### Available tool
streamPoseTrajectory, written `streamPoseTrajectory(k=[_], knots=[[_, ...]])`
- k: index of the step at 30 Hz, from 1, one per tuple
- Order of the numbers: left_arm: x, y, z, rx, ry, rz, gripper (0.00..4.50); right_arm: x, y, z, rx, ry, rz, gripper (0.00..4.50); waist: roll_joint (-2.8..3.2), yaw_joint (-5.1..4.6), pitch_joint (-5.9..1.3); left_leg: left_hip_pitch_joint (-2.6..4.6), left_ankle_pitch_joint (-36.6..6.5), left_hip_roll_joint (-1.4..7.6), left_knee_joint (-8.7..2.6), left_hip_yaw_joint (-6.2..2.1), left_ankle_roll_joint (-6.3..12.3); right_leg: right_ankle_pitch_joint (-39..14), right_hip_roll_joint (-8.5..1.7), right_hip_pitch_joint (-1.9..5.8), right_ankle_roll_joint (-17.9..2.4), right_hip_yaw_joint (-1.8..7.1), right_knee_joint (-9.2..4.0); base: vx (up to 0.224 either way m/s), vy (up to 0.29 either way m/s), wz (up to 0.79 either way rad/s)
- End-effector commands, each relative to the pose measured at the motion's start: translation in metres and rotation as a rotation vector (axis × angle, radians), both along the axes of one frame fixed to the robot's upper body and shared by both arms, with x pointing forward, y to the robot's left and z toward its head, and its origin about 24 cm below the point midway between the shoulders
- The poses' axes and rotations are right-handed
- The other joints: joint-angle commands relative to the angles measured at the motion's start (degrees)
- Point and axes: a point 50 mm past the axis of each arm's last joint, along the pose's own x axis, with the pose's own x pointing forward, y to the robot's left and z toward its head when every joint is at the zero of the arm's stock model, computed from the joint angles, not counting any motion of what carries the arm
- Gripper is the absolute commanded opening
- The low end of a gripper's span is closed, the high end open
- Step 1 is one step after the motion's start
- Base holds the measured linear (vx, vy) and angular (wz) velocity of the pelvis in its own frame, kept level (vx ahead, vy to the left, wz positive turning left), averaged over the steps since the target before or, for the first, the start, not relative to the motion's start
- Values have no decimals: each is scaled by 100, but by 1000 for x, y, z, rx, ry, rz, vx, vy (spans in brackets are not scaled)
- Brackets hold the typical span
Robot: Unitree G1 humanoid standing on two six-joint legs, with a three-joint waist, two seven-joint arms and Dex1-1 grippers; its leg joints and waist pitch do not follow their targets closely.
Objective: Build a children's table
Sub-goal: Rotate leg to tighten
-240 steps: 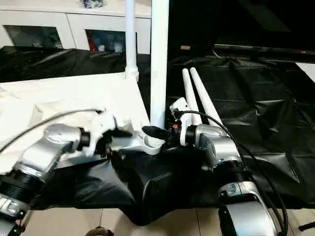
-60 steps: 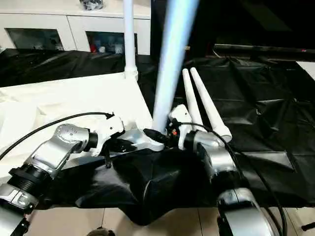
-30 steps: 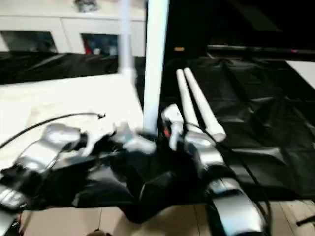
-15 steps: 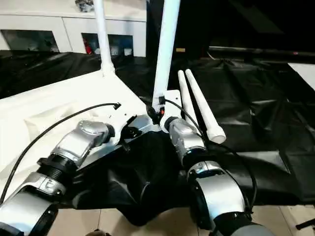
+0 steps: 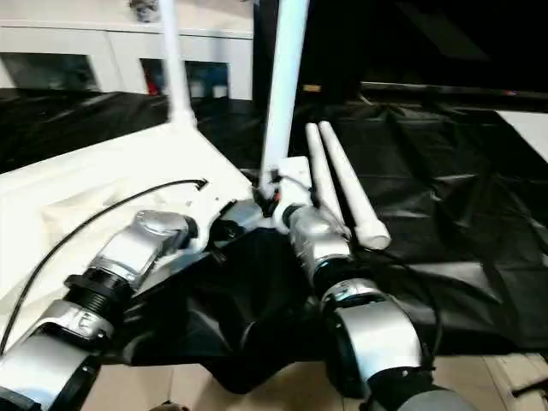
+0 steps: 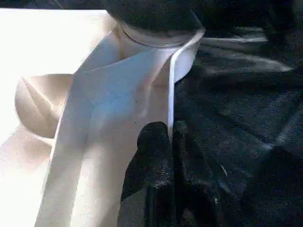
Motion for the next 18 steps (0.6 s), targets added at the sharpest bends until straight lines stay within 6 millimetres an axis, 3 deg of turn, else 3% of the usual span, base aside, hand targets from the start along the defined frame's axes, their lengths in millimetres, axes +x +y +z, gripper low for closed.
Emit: streamPoseTrajectory(k=[1, 10, 12, 16, 18], knots=[[4, -6, 9, -2, -55, -1, 0, -20, 29, -21, 23, 109, 144, 337, 45, 34, -283, 27, -1881, 73, -418, -29, -177, -1493, -292, 162, -887, 210, -537, 0, 0, 0], [-3, -6, 12, -23, -64, -73, 0, -10, 25, -3, 48, 5, 173, 423, 59, 5, -317, 23, -1387, 88, -386, 0, -21, -528, -277, 211, -1225, 201, -445, 0, 0, 0], [-4, -4, 13, -25, -65, -89, 0, -6, 21, 3, 38, -32, 162, 448, 64, -6, -342, 22, -1102, 80, -352, 10, 53, -69, -257, 223, -1310, 197, -397, 0, 0, 0], [-6, -2, 12, -27, -64, -106, 0, 2, 9, 14, 34, -98, 129, 448, 78, 14, -402, 14, -517, 57, -266, 27, 213, 858, -234, 246, -1485, 191, -305, 0, 0, 0], [-7, 0, 11, -27, -62, -109, 0, 5, 3, 19, 38, -127, 116, 448, 101, 16, -391, -4, -364, 49, -242, 37, 357, 1184, -216, 234, -1548, 176, -284, 0, 0, 0]])
